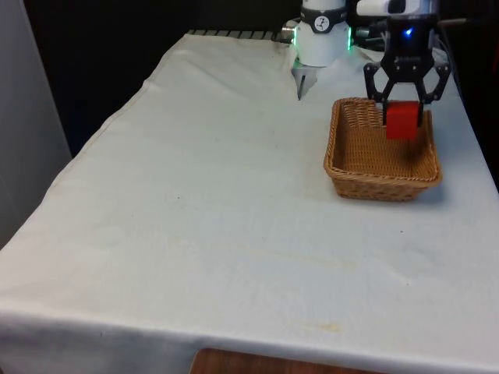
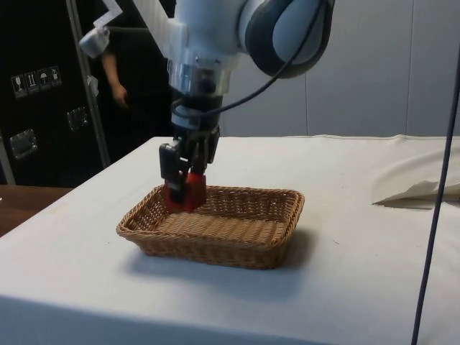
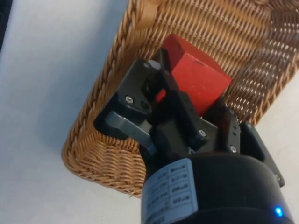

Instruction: Pick up the cube and place it into the basket.

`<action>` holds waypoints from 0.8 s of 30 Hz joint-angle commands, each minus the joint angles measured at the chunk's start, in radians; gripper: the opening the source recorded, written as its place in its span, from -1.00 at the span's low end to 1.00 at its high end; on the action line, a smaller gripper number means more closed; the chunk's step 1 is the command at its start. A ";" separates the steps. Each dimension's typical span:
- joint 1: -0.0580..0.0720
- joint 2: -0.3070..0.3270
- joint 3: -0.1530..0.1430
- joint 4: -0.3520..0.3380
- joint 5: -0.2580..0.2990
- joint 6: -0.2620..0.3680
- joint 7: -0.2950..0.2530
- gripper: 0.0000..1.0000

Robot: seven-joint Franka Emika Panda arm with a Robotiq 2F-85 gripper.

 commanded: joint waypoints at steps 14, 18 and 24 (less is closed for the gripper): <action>0.004 0.045 -0.048 0.000 -0.134 0.008 0.062 -0.96; -0.006 0.062 -0.038 -0.002 -0.120 0.002 0.041 -0.96; 0.005 0.076 -0.077 -0.003 -0.173 0.013 0.062 -0.96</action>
